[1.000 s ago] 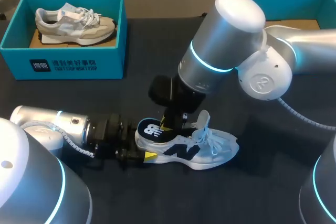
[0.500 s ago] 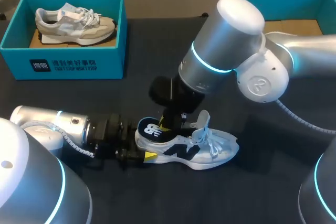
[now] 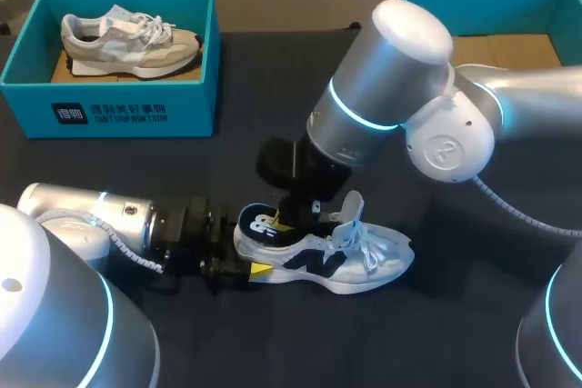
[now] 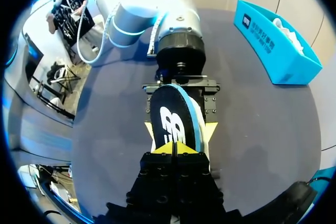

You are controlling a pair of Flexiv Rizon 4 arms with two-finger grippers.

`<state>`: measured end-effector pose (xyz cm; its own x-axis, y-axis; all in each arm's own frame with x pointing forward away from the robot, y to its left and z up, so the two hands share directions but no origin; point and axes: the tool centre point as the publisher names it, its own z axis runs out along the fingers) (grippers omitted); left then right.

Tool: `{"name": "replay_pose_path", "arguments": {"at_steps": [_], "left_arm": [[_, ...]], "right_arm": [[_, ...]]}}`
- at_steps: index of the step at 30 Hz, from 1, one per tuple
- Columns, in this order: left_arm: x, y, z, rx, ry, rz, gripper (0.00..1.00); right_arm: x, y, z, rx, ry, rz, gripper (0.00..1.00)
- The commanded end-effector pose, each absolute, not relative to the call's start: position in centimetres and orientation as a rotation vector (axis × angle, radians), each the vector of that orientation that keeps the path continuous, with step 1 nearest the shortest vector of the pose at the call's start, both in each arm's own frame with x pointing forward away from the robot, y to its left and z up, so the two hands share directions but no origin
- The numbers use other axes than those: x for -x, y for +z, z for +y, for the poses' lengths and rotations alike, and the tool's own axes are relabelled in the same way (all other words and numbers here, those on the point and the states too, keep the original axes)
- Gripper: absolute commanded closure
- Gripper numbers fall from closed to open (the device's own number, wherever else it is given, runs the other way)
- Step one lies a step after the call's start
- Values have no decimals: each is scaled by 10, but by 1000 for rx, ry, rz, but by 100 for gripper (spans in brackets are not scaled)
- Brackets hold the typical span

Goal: Take the shoe out of the shoebox, open the shoe tongue, remove and reinsert the insole, then place the shoe into the shoebox

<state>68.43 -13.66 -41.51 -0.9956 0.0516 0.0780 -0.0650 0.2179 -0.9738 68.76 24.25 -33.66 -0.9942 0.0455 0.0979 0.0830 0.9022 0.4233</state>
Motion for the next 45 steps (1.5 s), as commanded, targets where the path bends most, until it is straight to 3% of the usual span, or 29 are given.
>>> {"name": "replay_pose_path", "arguments": {"at_steps": [1, 18, 21, 24, 34, 45], "left_arm": [[-684, -415, -137, -17, 1908, -2381, 100], [-684, -415, -137, -17, 1908, -2381, 100], [-684, -415, -137, -17, 1908, -2381, 100], [-684, -415, -137, -17, 1908, -2381, 100], [-684, -415, -137, -17, 1908, -2381, 100], [-684, -415, -137, -17, 1908, -2381, 100]], "right_arm": [[-683, -326, 241, 99, -637, -2996, 100], [-677, -300, 225, 92, -610, -3027, 100], [-679, -299, 223, 81, -613, -3022, 77], [-683, -297, 222, 65, -607, -3016, 67], [-693, -287, 215, -42, -629, -2958, 71], [-693, -274, 212, -75, -589, -2922, 67]]}}
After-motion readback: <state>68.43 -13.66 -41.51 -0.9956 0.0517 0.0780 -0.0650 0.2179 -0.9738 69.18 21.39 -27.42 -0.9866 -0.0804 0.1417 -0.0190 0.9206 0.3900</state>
